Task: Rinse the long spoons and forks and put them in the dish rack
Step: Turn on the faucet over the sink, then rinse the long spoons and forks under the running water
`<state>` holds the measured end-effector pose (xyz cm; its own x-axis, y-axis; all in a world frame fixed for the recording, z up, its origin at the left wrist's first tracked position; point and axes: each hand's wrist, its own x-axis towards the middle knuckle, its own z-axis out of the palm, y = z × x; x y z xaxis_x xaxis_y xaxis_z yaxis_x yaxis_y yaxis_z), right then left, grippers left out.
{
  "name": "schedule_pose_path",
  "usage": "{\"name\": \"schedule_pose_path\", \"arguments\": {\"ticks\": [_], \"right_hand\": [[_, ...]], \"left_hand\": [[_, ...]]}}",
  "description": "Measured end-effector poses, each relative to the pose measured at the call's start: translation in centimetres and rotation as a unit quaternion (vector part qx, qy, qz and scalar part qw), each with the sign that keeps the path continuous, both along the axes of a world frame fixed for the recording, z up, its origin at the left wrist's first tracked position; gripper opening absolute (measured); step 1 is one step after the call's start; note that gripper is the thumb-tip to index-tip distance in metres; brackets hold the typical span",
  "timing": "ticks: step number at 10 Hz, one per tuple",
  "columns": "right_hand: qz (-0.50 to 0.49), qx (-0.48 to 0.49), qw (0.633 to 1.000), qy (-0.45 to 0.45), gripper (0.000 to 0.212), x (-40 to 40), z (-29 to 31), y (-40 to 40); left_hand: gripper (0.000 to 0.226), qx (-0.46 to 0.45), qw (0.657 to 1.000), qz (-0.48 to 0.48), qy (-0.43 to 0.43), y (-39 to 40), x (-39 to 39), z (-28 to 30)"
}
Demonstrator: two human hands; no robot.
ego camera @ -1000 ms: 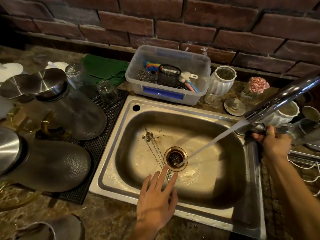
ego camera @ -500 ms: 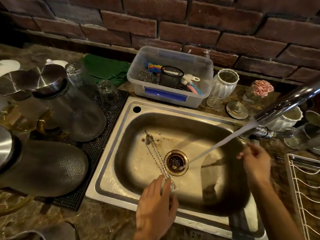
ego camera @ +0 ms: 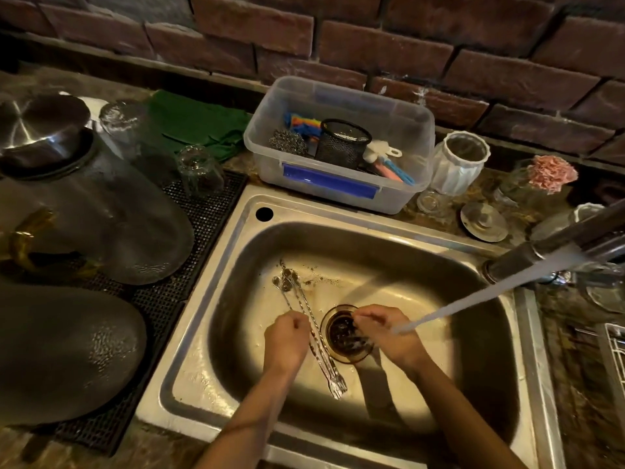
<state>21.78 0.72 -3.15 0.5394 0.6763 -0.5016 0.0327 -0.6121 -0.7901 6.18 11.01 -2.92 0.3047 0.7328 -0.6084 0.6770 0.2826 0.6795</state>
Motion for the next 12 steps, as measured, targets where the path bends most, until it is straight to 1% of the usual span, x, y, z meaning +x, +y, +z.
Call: {"name": "schedule_pose_path", "arguments": {"ticks": [1,2,3,4,5,6,7,8,9,10,11,12], "right_hand": [[0.098,-0.076,0.991,-0.056,0.015,-0.7,-2.4,2.2],[0.153,-0.087,0.980,-0.089,0.014,-1.4,-3.6,3.5],[0.120,-0.080,0.984,-0.105,0.008,-2.3,-5.0,4.3],[0.117,-0.110,0.984,-0.082,0.010,-3.2,-6.3,4.6],[0.130,-0.116,0.981,-0.079,0.008,-3.5,-6.8,4.7],[0.159,-0.127,0.972,-0.118,0.016,-3.8,-7.2,4.8],[0.157,-0.122,0.973,-0.120,0.017,-3.8,-7.4,4.6],[0.156,-0.129,0.974,-0.104,0.019,-3.7,-7.6,4.1],[0.178,-0.110,0.971,-0.116,0.015,-3.5,-7.4,3.5],[0.158,-0.103,0.976,-0.112,0.013,-3.3,-6.5,3.2],[0.143,-0.079,0.982,-0.100,0.016,-3.3,-5.8,2.5],[0.128,-0.078,0.983,-0.108,0.006,-2.9,-5.0,2.0]], "left_hand": [[0.039,-0.042,0.999,0.035,-0.004,1.5,1.0,-0.8],[0.034,-0.044,0.997,0.059,0.003,2.0,1.8,-1.5],[0.032,-0.023,0.997,0.077,-0.004,1.9,2.1,-2.5],[0.034,-0.065,0.992,0.108,-0.011,1.7,2.1,-3.1],[0.034,-0.113,0.984,0.139,-0.017,1.8,2.1,-3.5],[0.032,-0.119,0.980,0.157,-0.022,1.9,2.3,-3.7],[0.032,-0.111,0.982,0.153,-0.016,1.9,2.4,-3.7],[0.036,-0.099,0.983,0.157,-0.015,2.0,2.5,-4.0],[0.037,-0.090,0.986,0.141,-0.017,2.0,2.6,-4.1],[0.034,-0.099,0.984,0.146,-0.024,1.9,2.6,-4.0],[0.034,-0.123,0.978,0.156,-0.065,1.4,2.7,-3.7],[0.028,-0.153,0.968,0.153,-0.130,0.9,2.8,-3.5]]}}
